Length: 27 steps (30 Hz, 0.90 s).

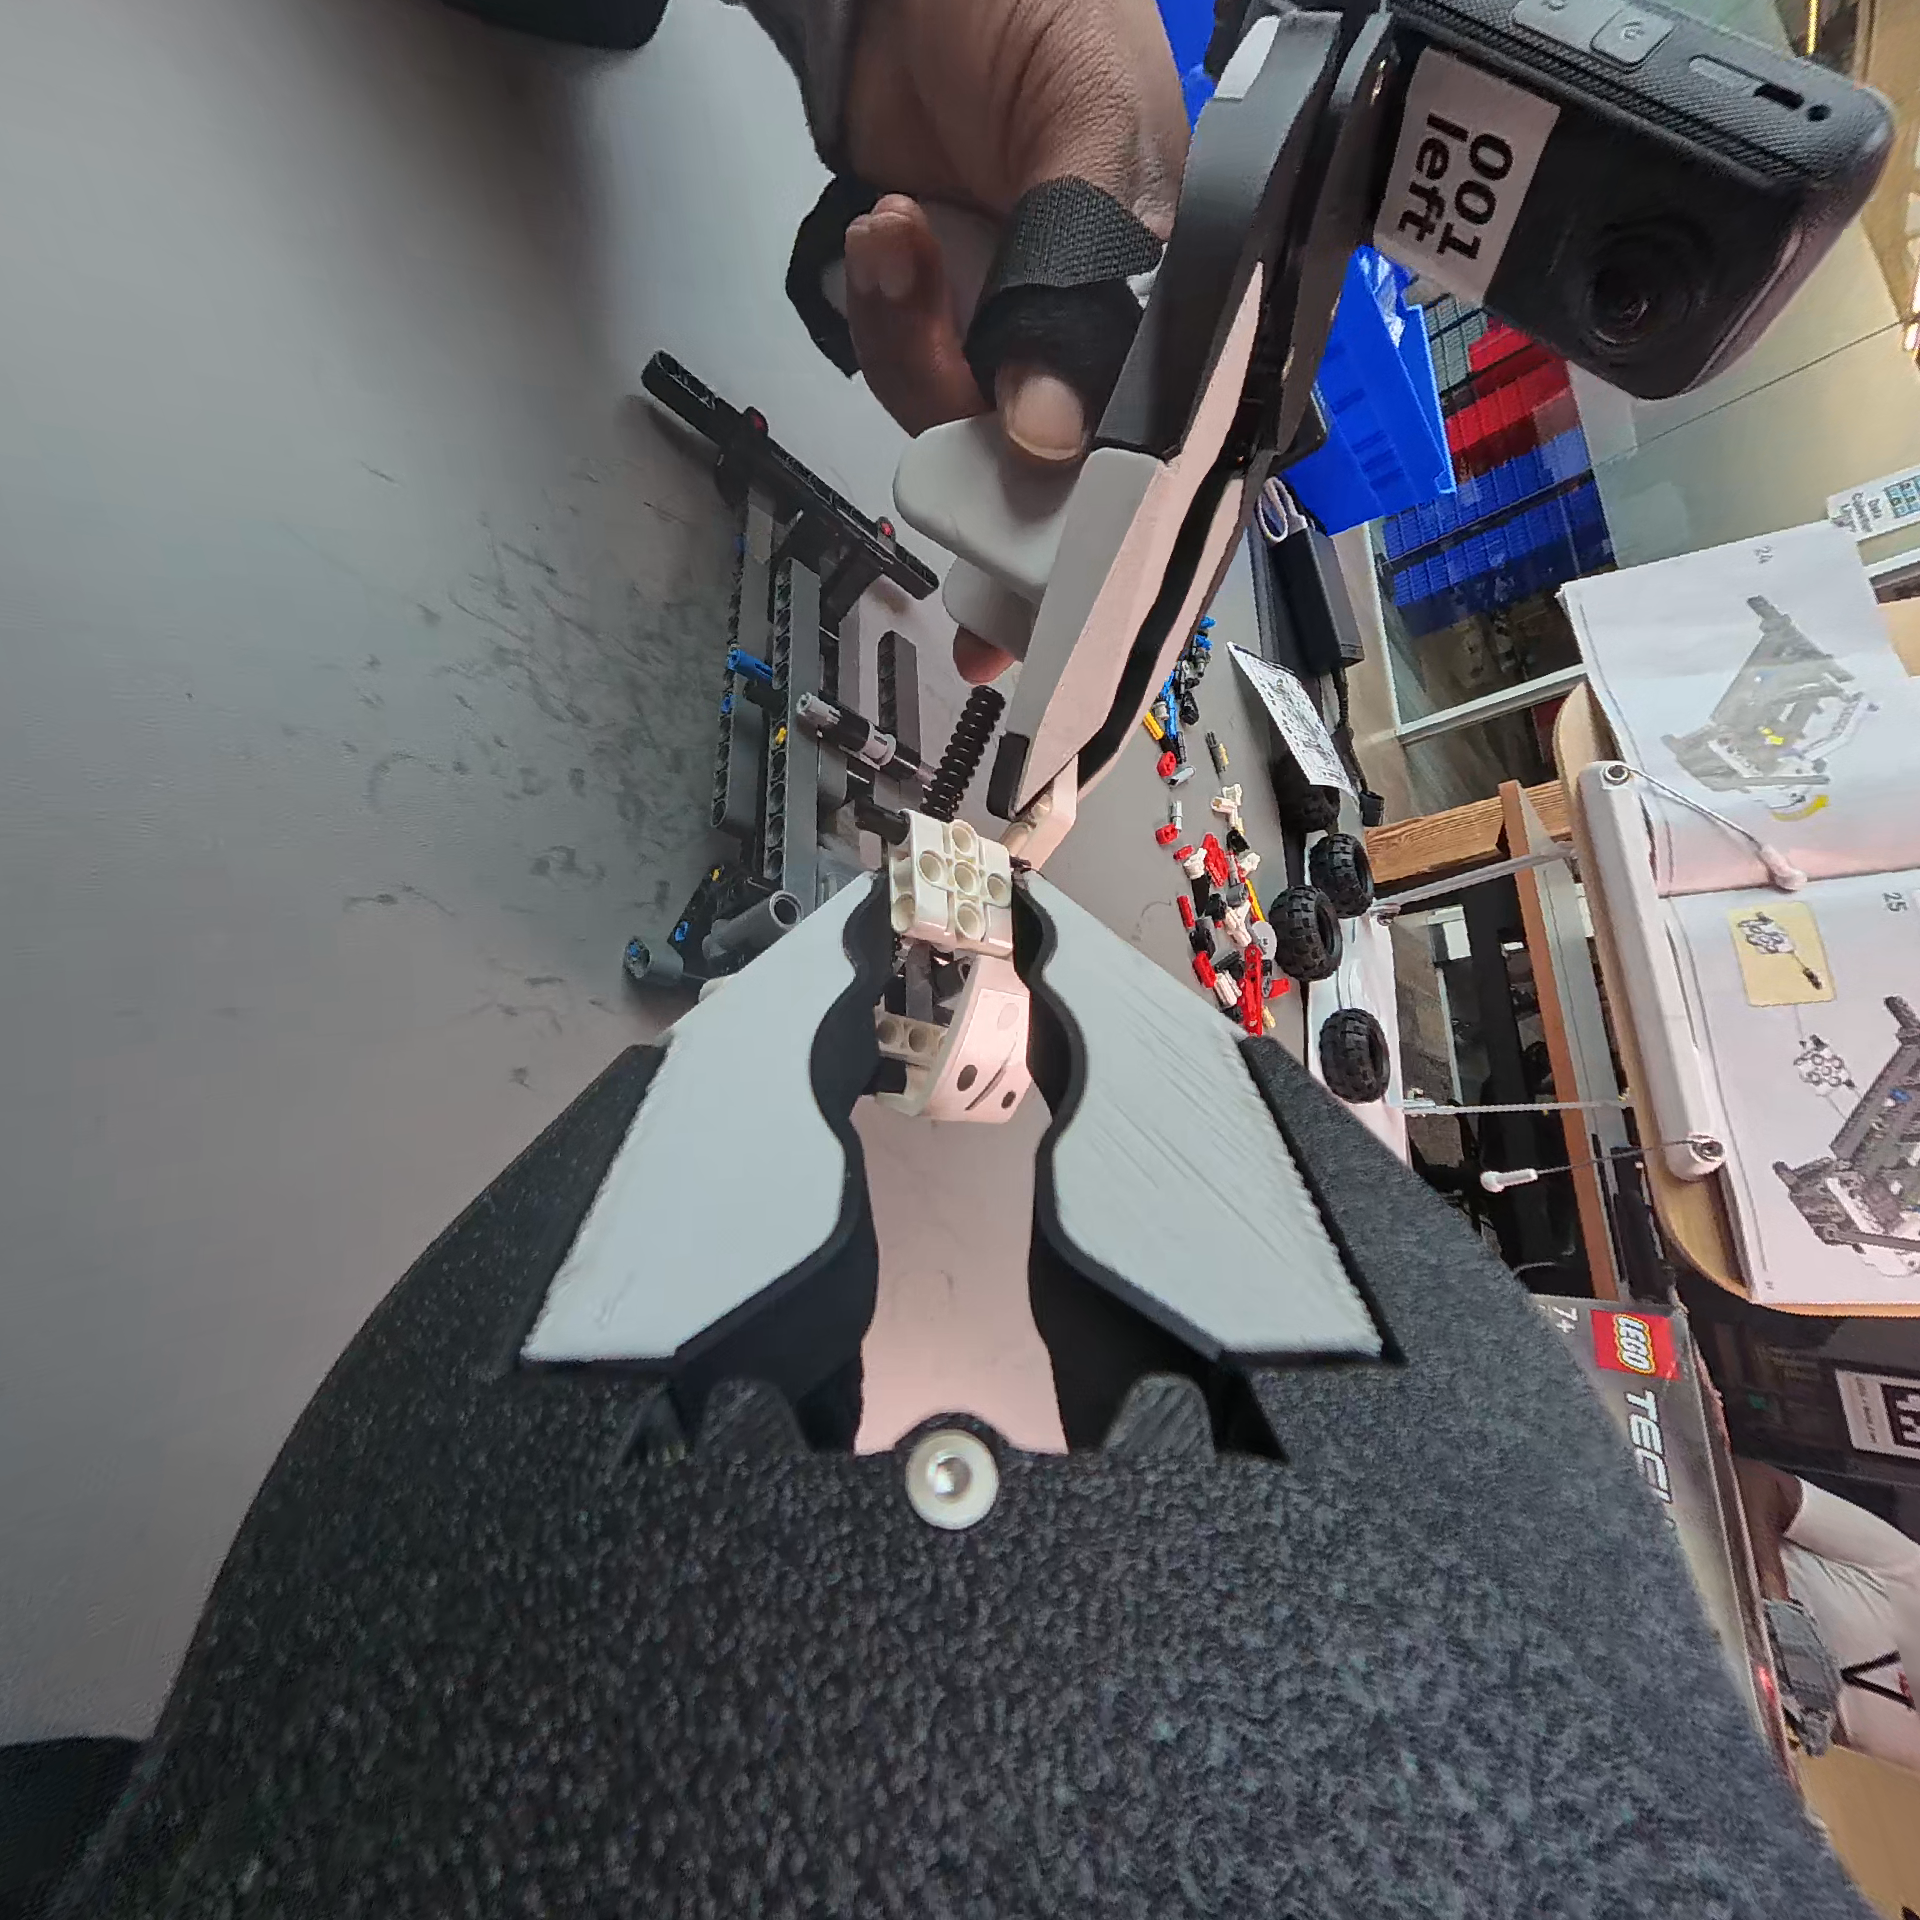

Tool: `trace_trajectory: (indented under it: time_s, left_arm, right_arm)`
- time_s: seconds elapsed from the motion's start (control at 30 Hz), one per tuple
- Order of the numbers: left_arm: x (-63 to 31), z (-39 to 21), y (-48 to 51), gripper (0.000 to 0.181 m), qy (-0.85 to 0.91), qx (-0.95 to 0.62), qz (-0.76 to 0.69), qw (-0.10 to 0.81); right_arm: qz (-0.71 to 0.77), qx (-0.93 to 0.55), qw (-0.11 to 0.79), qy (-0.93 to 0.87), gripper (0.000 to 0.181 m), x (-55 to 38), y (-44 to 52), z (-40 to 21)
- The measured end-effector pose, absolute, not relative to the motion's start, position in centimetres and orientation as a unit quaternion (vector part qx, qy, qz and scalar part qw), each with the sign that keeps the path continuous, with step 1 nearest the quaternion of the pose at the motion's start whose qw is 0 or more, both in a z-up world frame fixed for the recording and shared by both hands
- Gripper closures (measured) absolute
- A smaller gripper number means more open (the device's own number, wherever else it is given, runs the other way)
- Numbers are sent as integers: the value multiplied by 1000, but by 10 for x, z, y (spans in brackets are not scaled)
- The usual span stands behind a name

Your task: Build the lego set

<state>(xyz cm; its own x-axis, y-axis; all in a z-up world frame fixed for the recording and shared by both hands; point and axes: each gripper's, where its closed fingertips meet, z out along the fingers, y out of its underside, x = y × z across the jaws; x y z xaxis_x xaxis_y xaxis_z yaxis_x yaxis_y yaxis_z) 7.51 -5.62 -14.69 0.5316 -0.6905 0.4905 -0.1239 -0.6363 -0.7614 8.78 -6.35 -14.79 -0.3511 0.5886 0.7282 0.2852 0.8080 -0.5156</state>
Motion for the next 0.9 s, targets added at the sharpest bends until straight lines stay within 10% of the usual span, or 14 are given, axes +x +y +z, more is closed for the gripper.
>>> trace_trajectory:
  time_s: [0.9]
  left_arm:
    - [76,-144,-60,171,287,-850,-351,268]
  right_arm:
    - [175,-251,571,-762,165,104,-60,-144]
